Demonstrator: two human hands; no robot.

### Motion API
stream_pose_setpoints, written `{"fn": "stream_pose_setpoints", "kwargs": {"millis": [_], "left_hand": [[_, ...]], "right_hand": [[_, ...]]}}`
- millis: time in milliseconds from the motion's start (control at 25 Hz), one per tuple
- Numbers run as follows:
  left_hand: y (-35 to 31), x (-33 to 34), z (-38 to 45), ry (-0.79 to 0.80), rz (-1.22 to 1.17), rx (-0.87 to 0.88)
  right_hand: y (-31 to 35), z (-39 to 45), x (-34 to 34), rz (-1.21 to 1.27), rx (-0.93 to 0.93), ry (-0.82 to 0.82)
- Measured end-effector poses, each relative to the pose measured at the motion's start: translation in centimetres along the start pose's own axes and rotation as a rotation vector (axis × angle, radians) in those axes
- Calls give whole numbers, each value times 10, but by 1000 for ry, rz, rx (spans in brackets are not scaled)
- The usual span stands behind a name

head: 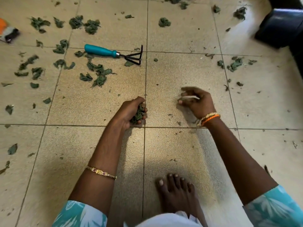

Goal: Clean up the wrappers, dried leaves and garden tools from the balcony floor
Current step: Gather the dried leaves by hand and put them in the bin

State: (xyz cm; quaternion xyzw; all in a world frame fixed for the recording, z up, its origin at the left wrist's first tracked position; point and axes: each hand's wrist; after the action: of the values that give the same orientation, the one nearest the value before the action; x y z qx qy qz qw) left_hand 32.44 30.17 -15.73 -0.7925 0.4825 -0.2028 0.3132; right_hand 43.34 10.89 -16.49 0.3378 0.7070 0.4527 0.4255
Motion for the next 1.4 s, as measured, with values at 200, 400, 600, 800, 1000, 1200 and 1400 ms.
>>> {"fn": "stream_pose_setpoints", "kwargs": {"millis": [200, 400, 600, 800, 1000, 1200, 1400], "left_hand": [[-2, -2, -5, 53, -53, 34], [3, -7, -12, -106, -272, -7], [14, -40, -13, -220, -501, -16], [20, -65, -16, -275, -612, -29], [24, -78, -19, -323, -654, -25], [40, -89, -30, -331, -639, -32], [58, -88, -38, -330, -609, -53]], "right_hand": [[42, 5, 37, 248, 7, 104], [40, -21, 111, -268, -406, 216], [40, -7, 107, -211, -350, 196], [17, 16, 114, -665, -415, 263], [7, 5, 143, -727, -674, 382], [5, -7, 135, -792, -702, 346], [-11, -60, 138, -747, -748, 199]]}}
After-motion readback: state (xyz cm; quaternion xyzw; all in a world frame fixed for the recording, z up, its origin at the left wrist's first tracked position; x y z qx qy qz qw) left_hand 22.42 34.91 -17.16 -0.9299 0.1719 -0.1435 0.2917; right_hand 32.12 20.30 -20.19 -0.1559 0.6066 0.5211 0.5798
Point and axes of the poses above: each hand's wrist, its own z-axis towards the middle knuckle, its own x-axis out of the palm, y = z × x, and after that the axes turned 3 degrees about z, right-handed
